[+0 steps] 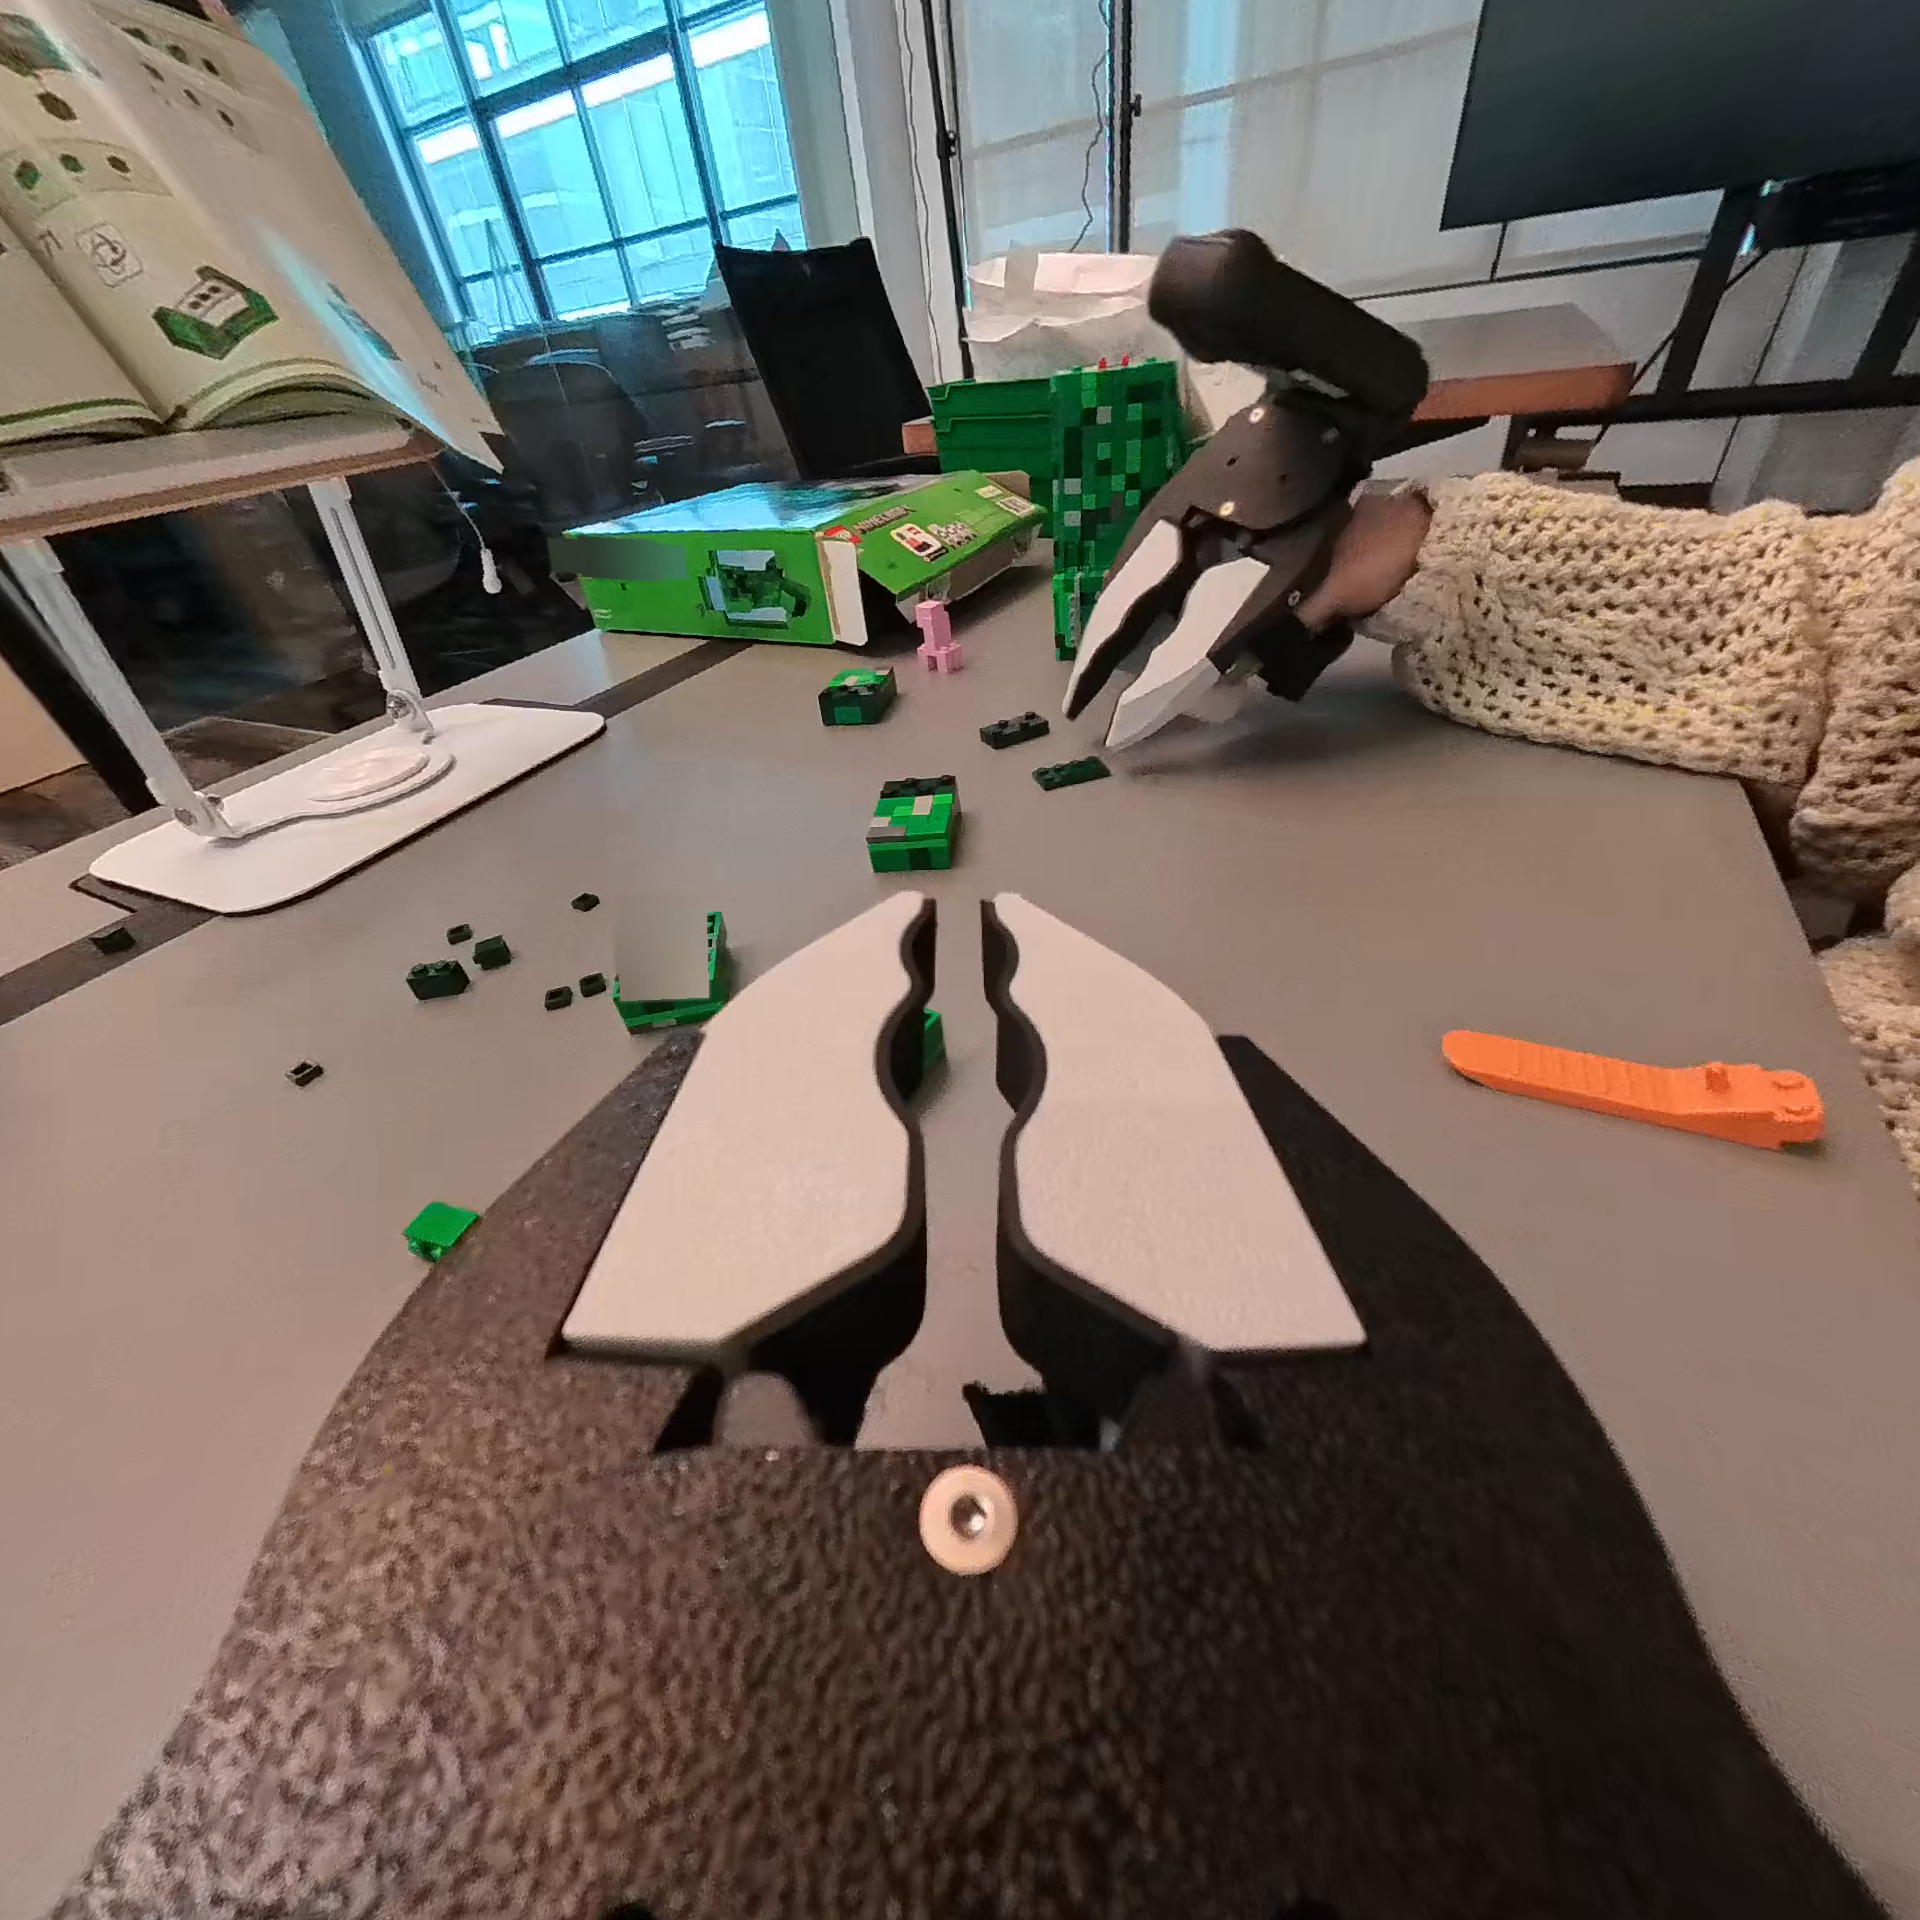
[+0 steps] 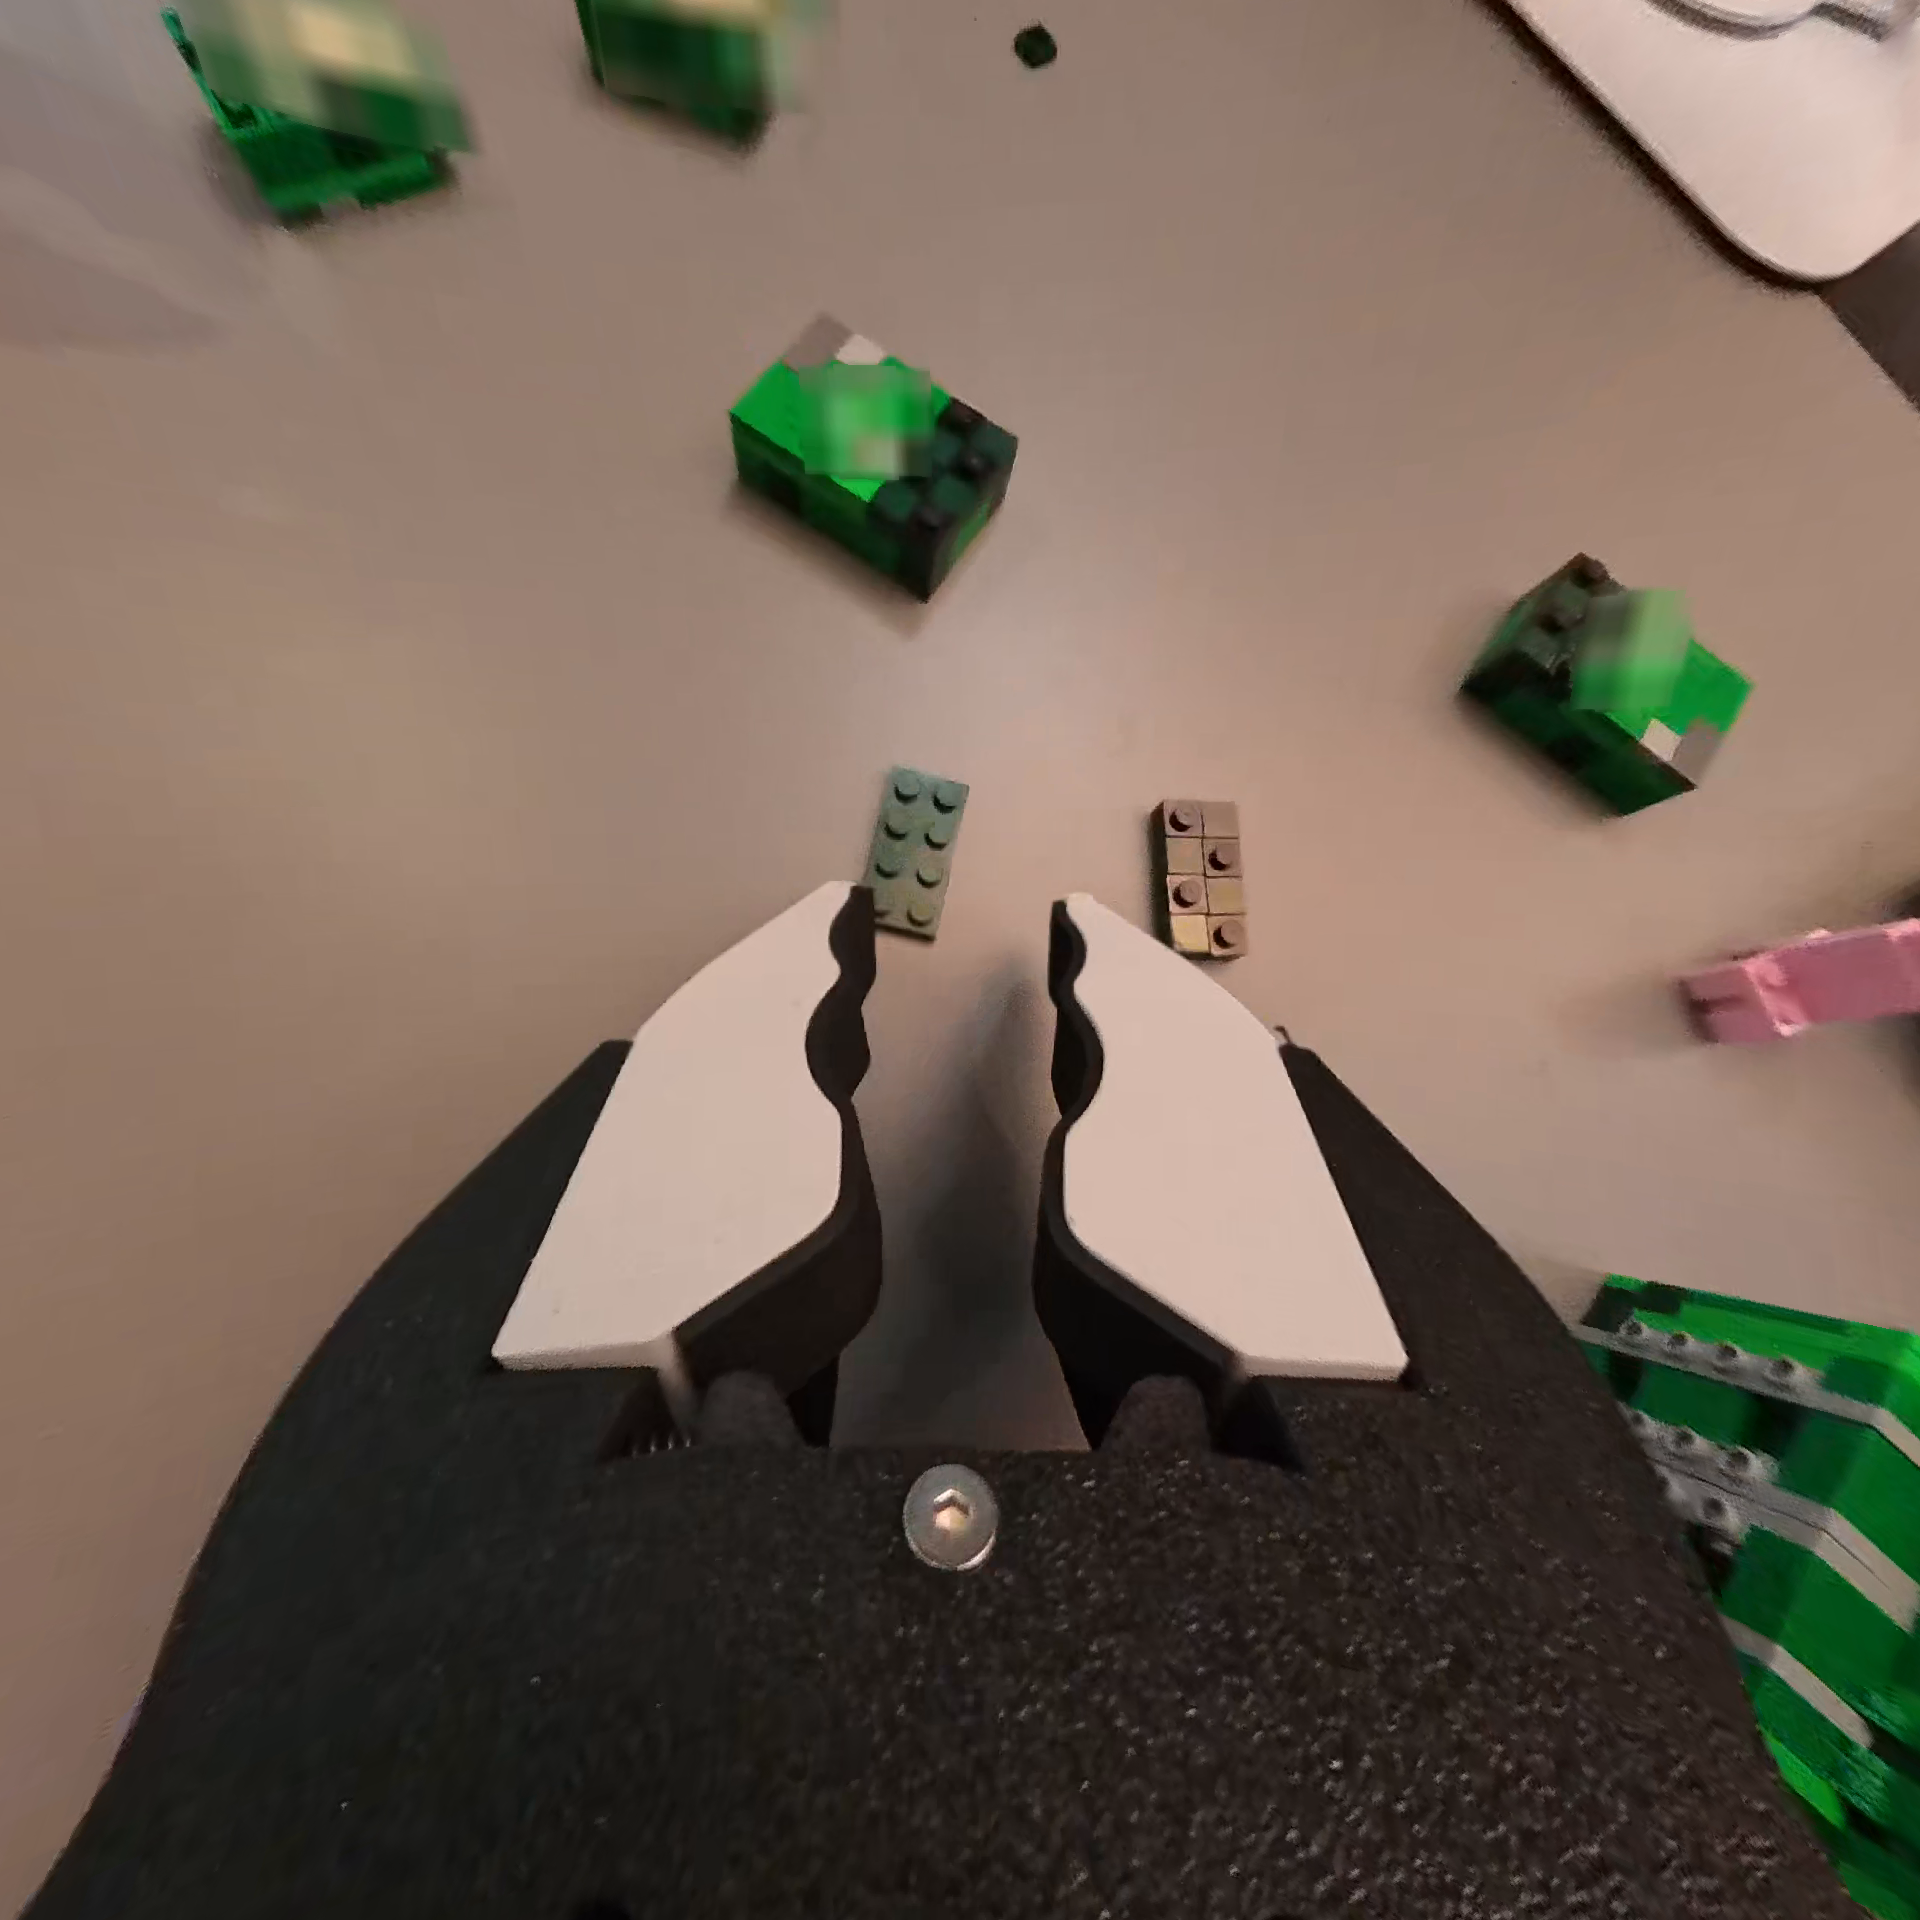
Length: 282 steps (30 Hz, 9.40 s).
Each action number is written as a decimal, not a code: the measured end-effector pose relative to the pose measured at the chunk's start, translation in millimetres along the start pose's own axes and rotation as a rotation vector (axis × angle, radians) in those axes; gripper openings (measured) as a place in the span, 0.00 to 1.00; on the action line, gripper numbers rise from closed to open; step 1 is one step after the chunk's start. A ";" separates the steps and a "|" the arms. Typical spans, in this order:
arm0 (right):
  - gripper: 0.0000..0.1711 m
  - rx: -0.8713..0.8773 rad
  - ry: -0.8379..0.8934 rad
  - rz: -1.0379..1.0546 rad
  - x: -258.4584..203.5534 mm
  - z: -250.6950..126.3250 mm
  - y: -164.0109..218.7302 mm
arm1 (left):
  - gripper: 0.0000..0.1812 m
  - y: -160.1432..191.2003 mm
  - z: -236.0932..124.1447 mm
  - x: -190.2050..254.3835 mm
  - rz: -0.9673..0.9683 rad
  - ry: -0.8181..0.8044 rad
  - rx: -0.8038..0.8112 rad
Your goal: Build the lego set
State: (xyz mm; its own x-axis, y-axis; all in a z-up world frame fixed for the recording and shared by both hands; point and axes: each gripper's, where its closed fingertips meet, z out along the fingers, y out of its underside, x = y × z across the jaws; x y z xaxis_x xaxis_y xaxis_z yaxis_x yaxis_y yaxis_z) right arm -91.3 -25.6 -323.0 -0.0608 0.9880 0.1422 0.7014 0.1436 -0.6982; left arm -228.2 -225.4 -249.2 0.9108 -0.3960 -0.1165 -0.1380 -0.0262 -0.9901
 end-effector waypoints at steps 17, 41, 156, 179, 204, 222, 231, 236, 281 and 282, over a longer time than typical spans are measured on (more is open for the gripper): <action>0.09 0.162 -0.110 -0.332 -61.4 7.9 -40.7 | 0.11 0.8 15.8 25.7 0.072 0.028 -0.032; 0.09 0.490 -0.426 -0.782 -181.3 -18.2 -77.2 | 0.14 19.9 53.7 94.9 0.219 0.288 -0.195; 0.04 0.720 -1.038 -0.301 -184.0 3.5 -199.9 | 0.09 -25.5 1.4 6.6 -0.127 0.004 0.194; 0.05 0.533 -0.974 -0.440 -182.4 3.4 -180.2 | 0.09 -20.3 8.5 21.0 -0.061 0.059 0.136; 0.11 0.518 -0.955 -0.424 -178.6 0.0 -174.7 | 0.09 -22.4 7.3 20.6 -0.046 0.053 0.155; 0.19 0.623 0.287 -1.296 -158.5 22.9 -195.7 | 0.09 -26.5 1.6 8.6 -0.155 0.028 0.200; 0.05 0.647 0.382 -1.355 -165.0 21.7 -200.9 | 0.09 -25.8 2.6 8.8 -0.156 0.028 0.193; 0.05 0.623 0.415 -1.374 -163.1 22.1 -201.5 | 0.09 -24.7 3.6 8.1 -0.160 0.021 0.185; 0.05 0.464 -0.174 -1.094 -163.9 35.0 -169.5 | 0.03 -17.7 14.0 20.5 0.330 -0.151 0.046; 0.05 0.474 -0.176 -1.103 -164.1 34.2 -169.4 | 0.03 -17.9 14.0 21.2 0.324 -0.143 0.050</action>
State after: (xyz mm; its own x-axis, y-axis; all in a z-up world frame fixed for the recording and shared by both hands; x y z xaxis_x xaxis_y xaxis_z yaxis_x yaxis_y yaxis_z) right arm -224.3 -210.1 -252.0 -0.5828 0.3103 0.7511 -0.1154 0.8833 -0.4544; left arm -201.0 -220.5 -235.1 0.8687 -0.2433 -0.4315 -0.4128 0.1260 -0.9021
